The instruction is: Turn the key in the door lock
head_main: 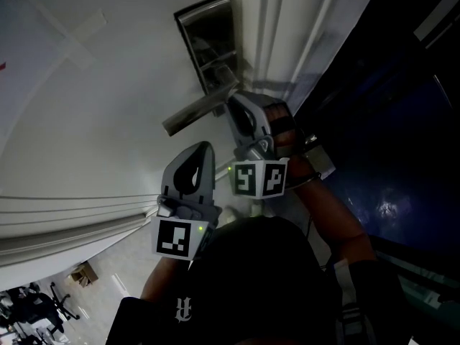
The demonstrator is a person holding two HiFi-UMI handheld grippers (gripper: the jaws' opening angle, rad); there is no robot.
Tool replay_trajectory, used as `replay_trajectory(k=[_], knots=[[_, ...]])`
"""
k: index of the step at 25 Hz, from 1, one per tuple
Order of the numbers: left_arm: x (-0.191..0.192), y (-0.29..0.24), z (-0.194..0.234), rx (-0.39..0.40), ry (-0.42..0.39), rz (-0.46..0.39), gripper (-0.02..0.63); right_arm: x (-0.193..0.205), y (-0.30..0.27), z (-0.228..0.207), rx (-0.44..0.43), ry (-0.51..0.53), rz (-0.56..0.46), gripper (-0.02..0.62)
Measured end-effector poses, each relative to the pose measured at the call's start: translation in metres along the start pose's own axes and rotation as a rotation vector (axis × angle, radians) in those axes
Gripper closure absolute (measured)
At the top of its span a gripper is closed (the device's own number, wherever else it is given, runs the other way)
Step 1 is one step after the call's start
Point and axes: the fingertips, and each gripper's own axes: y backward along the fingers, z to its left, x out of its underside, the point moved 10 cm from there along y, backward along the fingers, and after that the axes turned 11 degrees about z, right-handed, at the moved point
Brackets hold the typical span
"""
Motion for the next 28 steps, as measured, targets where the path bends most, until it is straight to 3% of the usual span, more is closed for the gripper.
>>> replay_trajectory(k=[1,8,12,21,28], knots=[[0.000,0.000,0.001,0.000,0.001,0.000,0.600,0.000,-0.001,0.000,0.004,-0.010,-0.001,0.554],[0.002,-0.001,0.004,-0.001,0.007,0.001,0.600,0.001,-0.001,0.000,0.004,-0.088,-0.015,0.558],[0.001,-0.001,0.004,0.000,0.007,-0.002,0.600,0.004,-0.002,-0.005,-0.081,-0.323,-0.024,0.574],[0.001,-0.001,0.003,-0.002,0.003,-0.003,0.600,0.009,-0.004,-0.011,-0.191,-0.675,-0.032,0.574],[0.002,0.001,0.003,-0.004,0.004,-0.001,0.600,0.021,-0.007,-0.015,-0.352,-1.159,-0.048,0.574]])
